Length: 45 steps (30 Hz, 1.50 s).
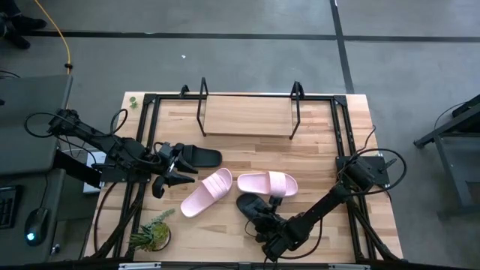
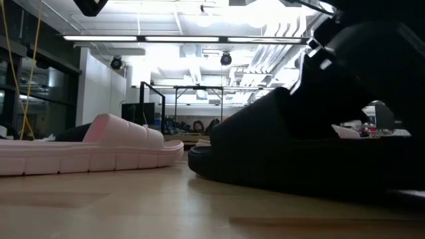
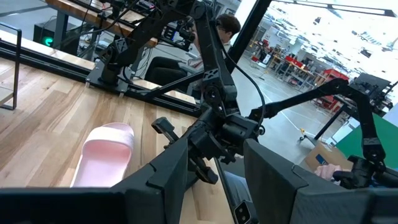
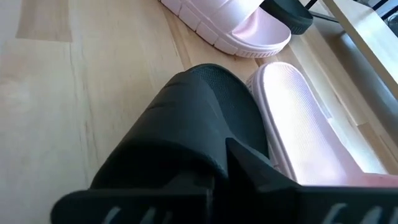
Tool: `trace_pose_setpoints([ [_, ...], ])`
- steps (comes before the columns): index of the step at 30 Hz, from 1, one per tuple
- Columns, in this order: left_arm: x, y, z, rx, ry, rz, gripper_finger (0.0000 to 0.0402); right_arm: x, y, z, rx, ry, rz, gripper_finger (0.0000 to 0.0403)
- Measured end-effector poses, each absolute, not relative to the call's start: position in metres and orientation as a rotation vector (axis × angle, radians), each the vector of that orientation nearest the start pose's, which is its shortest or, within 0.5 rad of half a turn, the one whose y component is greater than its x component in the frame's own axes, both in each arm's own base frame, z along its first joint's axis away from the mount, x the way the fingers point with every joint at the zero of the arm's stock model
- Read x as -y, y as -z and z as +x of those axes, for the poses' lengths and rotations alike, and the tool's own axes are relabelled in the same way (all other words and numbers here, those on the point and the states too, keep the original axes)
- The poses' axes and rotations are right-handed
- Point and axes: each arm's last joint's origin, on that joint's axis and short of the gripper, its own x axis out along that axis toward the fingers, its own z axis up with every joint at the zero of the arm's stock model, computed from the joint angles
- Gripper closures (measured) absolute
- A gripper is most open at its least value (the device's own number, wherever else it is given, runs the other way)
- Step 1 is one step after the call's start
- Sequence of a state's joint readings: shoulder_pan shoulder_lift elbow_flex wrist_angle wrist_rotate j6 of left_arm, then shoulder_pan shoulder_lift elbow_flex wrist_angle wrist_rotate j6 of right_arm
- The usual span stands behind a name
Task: Pick and place slides into the shelf
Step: Put the bottom black slide on the shelf
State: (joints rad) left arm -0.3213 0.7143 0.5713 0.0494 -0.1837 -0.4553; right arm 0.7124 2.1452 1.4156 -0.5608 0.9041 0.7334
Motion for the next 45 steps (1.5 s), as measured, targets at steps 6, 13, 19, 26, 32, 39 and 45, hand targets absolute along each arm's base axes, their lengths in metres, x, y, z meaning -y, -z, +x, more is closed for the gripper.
trace_pose_setpoints([
  [6, 0.048, -0.292, 0.160, -0.121, 0.114, -0.430, 0.0259, -0.258, -0.147, 0.332, -0.768, 0.440, -0.261, 0.0401],
  [13, 0.048, -0.290, 0.160, -0.138, 0.110, -0.426, 0.0259, -0.259, -0.164, 0.333, -0.778, 0.470, -0.348, 0.0402],
  [19, 0.048, -0.289, 0.160, -0.144, 0.109, -0.424, 0.0259, -0.249, -0.167, 0.326, -0.826, 0.540, -0.400, 0.0402],
  [26, 0.048, -0.288, 0.160, -0.161, 0.105, -0.419, 0.0259, -0.234, -0.168, 0.320, -0.888, 0.627, -0.455, 0.0402],
  [32, 0.048, -0.285, 0.160, -0.189, 0.098, -0.420, 0.0259, -0.220, -0.171, 0.318, -0.916, 0.694, -0.508, 0.0403],
  [39, 0.047, -0.283, 0.160, -0.203, 0.078, -0.430, 0.0259, -0.204, -0.180, 0.321, -0.901, 0.754, -0.561, 0.0403],
  [45, 0.046, -0.283, 0.160, -0.192, 0.031, -0.416, 0.0259, -0.178, -0.187, 0.329, -0.931, 0.832, -0.598, 0.0403],
])
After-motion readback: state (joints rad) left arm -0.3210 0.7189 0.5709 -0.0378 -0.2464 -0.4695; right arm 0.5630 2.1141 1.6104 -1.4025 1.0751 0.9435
